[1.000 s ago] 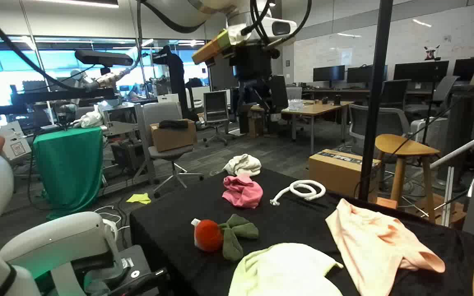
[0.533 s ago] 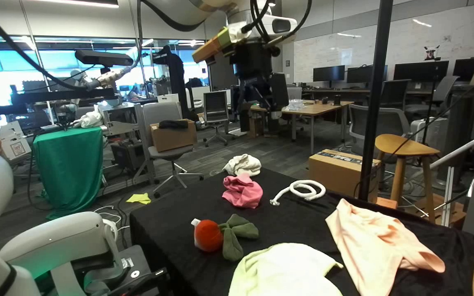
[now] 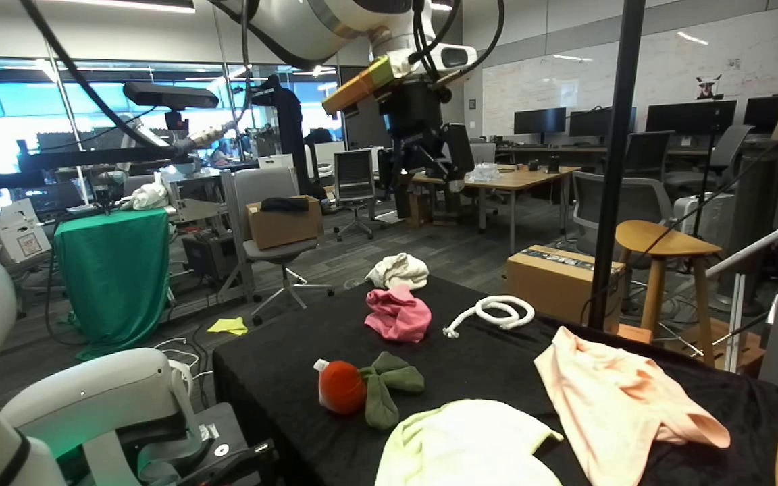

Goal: Pile up all the objects on the table

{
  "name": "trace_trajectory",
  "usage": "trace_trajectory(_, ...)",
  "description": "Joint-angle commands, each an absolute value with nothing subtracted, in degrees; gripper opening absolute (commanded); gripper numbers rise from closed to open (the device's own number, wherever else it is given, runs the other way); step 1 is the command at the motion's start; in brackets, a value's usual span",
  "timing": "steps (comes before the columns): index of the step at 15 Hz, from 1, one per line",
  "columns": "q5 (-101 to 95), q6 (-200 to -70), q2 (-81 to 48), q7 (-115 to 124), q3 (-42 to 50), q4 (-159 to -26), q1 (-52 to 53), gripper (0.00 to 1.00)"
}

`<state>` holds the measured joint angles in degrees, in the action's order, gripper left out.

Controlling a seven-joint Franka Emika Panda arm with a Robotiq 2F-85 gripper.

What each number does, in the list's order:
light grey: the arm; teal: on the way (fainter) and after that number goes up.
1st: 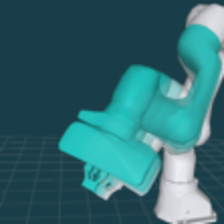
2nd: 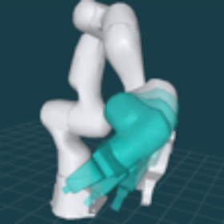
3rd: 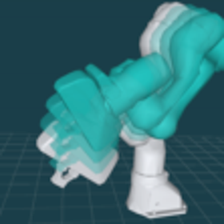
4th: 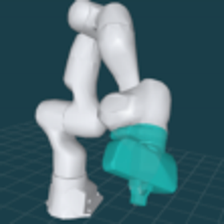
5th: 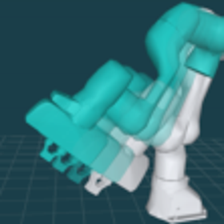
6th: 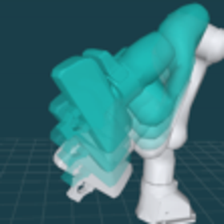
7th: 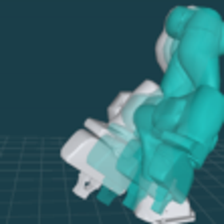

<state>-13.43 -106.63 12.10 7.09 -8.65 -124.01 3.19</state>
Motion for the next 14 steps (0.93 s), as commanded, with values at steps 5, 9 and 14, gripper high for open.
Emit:
trace_trajectory(5,-18.4,-105.9,-4.9,3.6,-10.2,-107.2,7.4,1.0)
trace_trajectory(9,-17.6,-107.0,-13.0,0.9,-10.0,-99.6,9.6,1.0)
trace_trajectory(14,-16.4,-108.1,-22.8,-0.2,-9.7,-91.0,11.8,1.0)
